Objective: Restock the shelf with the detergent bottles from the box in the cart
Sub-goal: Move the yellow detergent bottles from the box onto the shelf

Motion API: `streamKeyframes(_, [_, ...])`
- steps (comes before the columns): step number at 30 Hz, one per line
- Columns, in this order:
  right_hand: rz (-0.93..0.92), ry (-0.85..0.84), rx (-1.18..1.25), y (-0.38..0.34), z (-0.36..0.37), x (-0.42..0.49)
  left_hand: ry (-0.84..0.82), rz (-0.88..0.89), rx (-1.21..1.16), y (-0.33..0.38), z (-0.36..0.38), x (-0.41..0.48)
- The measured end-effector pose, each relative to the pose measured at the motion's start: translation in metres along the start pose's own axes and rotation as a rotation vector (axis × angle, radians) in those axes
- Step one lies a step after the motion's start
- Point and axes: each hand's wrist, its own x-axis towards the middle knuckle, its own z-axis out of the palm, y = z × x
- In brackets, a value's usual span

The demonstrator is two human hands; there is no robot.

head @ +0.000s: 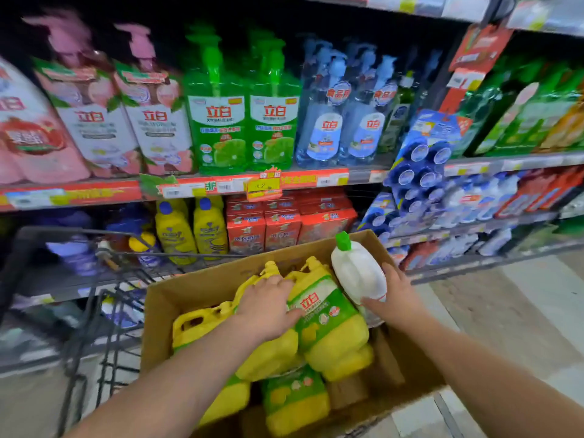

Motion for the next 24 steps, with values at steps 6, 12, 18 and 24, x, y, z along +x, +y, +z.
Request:
streamKeyframes(6, [0.038,-0.063,0.157,0.019,0.026,0.057,-0.061,-0.102,0.003,0.018,0.004,0.026])
streamKeyframes(12, [-0.054,0.028,0.168,0.031,0.056,0.076,-0.093,-0.166,-0.013,0.037,0.020,0.049])
streamKeyframes(18, [-0.112,0.104,0.216,0.032,0.057,0.082,-0.104,-0.188,-0.024,0.046,0.024,0.058])
streamKeyframes(24, [-0.109,0.175,0.518,0.034,0.007,0.076,-0.084,-0.183,-0.072,0.048,0.017,0.069])
